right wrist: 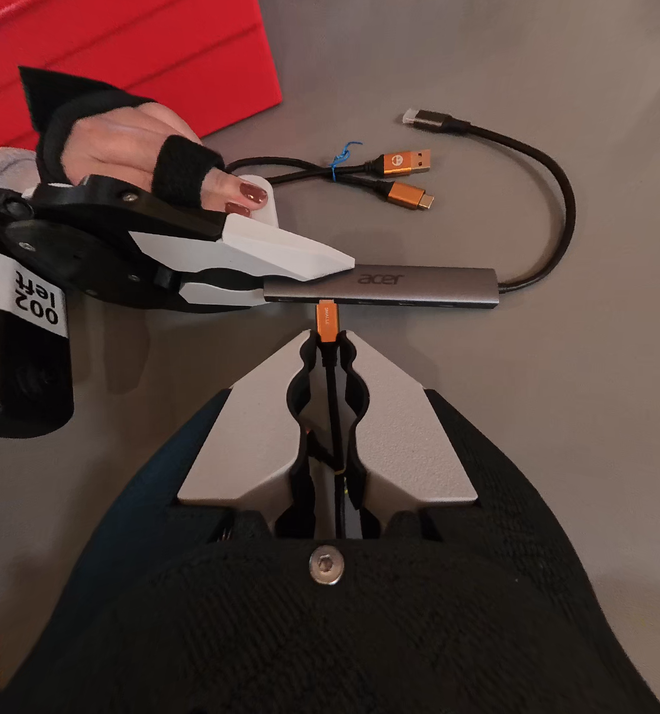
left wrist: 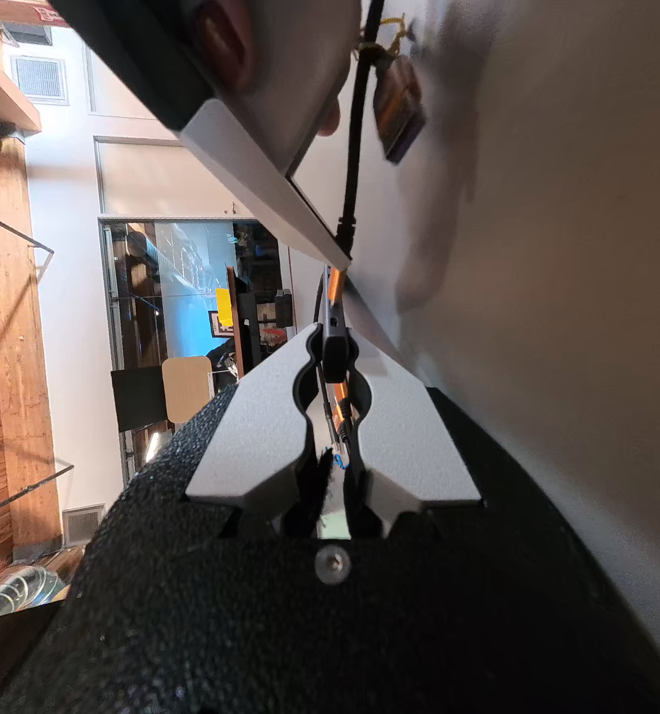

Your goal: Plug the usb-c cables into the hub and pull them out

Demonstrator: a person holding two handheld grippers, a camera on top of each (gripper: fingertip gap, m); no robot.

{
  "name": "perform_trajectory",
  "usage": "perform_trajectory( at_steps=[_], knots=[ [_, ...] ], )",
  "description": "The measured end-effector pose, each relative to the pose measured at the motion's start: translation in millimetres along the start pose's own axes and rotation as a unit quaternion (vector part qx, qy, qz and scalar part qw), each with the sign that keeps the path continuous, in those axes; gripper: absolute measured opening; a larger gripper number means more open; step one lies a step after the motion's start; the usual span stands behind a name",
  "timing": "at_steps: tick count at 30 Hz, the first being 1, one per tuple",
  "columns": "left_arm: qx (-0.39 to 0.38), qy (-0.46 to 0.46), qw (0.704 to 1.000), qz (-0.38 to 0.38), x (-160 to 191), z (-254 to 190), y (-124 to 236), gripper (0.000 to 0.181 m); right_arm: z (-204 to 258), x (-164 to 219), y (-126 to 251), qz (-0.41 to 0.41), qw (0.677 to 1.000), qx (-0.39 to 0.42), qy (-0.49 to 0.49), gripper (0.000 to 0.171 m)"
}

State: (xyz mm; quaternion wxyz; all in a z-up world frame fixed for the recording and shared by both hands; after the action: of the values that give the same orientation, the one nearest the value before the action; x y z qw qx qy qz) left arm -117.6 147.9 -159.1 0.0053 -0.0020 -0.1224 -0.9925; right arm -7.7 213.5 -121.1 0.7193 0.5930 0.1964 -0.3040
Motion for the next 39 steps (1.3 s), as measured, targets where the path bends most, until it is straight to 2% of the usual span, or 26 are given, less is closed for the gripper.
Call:
perform_trajectory(
  at_steps=[3, 13, 17, 18, 19, 21, 23, 25, 26, 27, 32, 36, 39],
  knots=[
    [0.0, 0.003, 1.0, 0.006, -1.5, 0.9, -2.2, 0.006, -5.7, 1.2, -0.3, -0.016, 0.999, -0.02, -0.022, 0.009],
    [-0.001, 0.013, 0.999, 0.042, -6.1, 4.0, -5.9, 0.006, -3.1, -4.7, -3.1, -0.035, 0.999, 0.017, -0.019, 0.009],
    [-0.002, 0.025, 0.999, 0.039, -2.3, 6.1, -9.6, 0.007, -2.5, -7.0, -1.8, -0.065, 0.997, 0.032, 0.006, 0.011],
    [-0.003, 0.02, 0.999, 0.028, -2.7, 6.5, -9.4, 0.008, 0.6, -12.3, 2.9, -0.097, 0.994, 0.035, 0.019, 0.017],
    [-0.008, 0.012, 1.0, 0.025, -2.0, 7.0, -9.0, 0.008, 5.2, -19.5, 12.0, -0.147, 0.988, 0.039, 0.035, 0.028],
    [-0.011, 0.004, 1.0, 0.026, 2.1, 7.5, -8.1, 0.008, 9.6, -30.4, 37.1, -0.25, 0.961, 0.093, 0.072, 0.038],
    [-0.015, 0.006, 0.999, 0.03, 6.8, 10.3, -6.0, 0.008, 6.3, -30.4, 63.7, -0.349, 0.908, 0.207, 0.104, 0.029],
    [-0.026, 0.022, 0.999, 0.03, 10.4, 16.2, -3.0, 0.008, -1.3, -20.7, 84.9, -0.426, 0.832, 0.337, 0.115, 0.021],
    [-0.039, 0.031, 0.998, 0.029, 11.9, 20.4, -1.2, 0.009, -5.1, -14.6, 89.5, -0.444, 0.8, 0.387, 0.118, 0.017],
    [-0.053, 0.04, 0.997, 0.027, 13.5, 24.6, 0.4, 0.008, -8.9, -9.9, 88.6, -0.441, 0.784, 0.418, 0.126, 0.015],
    [-0.101, 0.077, 0.991, 0.028, 20.6, 37.5, 5.5, 0.009, -27.3, -6.0, 60.3, -0.361, 0.798, 0.458, 0.153, 0.016],
    [-0.118, 0.12, 0.985, 0.037, 27.5, 45.0, 6.3, 0.009, -32.5, -3.5, 66.8, -0.383, 0.796, 0.45, 0.127, 0.015],
    [-0.176, 0.157, 0.97, 0.062, 41.9, 58.0, 8.5, 0.009, -37.7, -0.4, 70.1, -0.391, 0.799, 0.445, 0.106, 0.015]
  ],
)
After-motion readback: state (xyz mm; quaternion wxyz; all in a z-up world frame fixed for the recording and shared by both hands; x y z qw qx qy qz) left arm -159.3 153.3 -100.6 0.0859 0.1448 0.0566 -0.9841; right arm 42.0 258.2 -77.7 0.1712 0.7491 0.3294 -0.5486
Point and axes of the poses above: each gripper's, where its closed fingertips meet, y back along the fingers, x out of its underside, z = x × y across the jaws, the point moved 8 cm from there along y, back along the fingers, and after that the axes turned 10 degrees about z, right-handed, at the moved point
